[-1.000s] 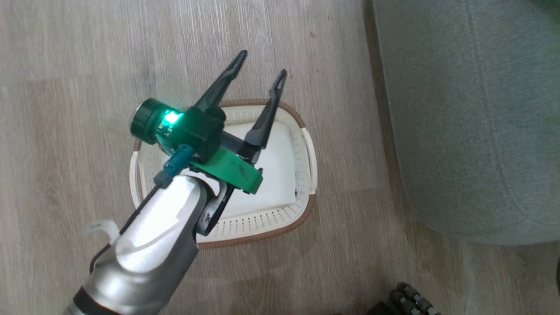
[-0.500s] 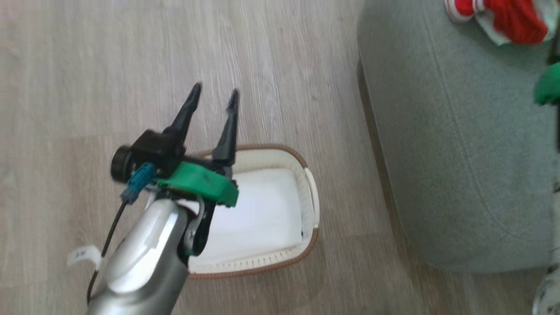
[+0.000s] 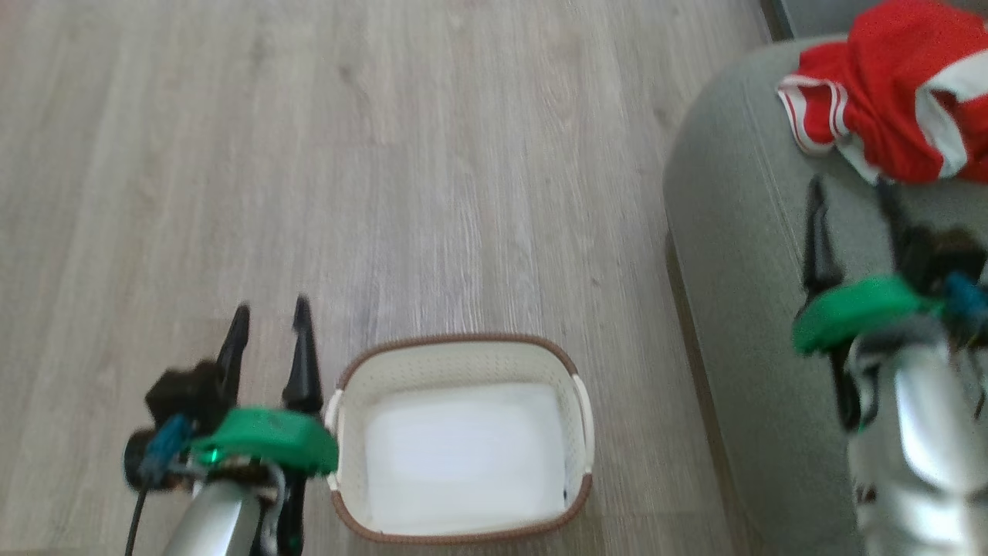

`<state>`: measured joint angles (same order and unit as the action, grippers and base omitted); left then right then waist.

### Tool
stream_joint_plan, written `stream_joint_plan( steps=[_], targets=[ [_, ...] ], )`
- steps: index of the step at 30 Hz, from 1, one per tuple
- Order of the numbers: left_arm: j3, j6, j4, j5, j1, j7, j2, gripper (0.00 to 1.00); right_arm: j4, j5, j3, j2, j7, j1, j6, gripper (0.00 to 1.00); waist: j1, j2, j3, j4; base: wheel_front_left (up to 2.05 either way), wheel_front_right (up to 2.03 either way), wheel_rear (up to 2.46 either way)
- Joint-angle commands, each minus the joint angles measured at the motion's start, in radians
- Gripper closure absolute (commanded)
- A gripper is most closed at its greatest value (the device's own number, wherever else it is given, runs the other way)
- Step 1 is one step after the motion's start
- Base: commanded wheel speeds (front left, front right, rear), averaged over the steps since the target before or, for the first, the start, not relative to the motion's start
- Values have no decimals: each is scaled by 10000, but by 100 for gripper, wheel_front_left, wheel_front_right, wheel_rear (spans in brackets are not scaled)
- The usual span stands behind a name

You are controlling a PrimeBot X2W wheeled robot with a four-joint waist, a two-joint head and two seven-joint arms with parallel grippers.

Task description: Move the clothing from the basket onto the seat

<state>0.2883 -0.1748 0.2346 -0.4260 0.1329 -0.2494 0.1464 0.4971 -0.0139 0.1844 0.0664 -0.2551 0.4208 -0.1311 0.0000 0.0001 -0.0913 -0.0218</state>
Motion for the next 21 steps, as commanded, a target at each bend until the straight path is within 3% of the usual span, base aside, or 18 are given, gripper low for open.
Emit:
stream_joint_plan(
  steps=[1, 11, 21],
  targets=[
    [-435, 25, -336, 8, 133, -123, 154, 0, -421, 90, -280, -54, -66, 13, 4, 0, 0, -1, 418, 277, 0, 0, 0],
    [-1141, 266, -672, 195, -1552, -123, -32, 0, -1643, 1539, -1737, -159, -66, -2238, 4, 0, 0, -1, 1168, 592, 0, 0, 0],
    [-1547, 502, -820, 532, -2235, -123, -299, 0, -2459, 1686, -2232, -161, -66, -3630, 4, 0, 0, -1, 1392, 784, 0, 0, 0]
  ],
)
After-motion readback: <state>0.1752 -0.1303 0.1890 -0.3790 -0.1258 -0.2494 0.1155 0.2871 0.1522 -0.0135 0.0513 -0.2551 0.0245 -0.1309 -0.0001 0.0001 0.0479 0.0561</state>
